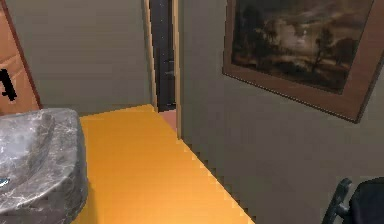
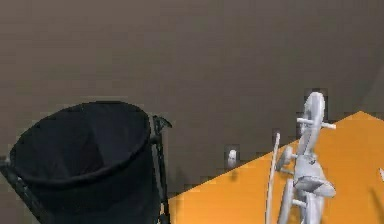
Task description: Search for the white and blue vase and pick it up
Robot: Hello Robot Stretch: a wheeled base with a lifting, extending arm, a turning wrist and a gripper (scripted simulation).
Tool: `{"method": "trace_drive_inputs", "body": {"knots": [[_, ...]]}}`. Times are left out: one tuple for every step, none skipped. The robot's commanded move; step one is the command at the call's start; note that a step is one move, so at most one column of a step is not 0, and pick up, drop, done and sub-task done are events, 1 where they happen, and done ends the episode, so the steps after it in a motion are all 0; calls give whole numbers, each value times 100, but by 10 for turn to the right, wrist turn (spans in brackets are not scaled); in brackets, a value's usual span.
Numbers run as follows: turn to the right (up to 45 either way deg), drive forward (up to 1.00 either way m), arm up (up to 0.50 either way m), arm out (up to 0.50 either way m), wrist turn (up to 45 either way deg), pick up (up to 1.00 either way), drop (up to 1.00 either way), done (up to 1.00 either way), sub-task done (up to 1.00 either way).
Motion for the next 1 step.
{"method": "trace_drive_inputs", "body": {"knots": [[30, 0, 0, 0, 0, 0, 0, 0, 0]]}}
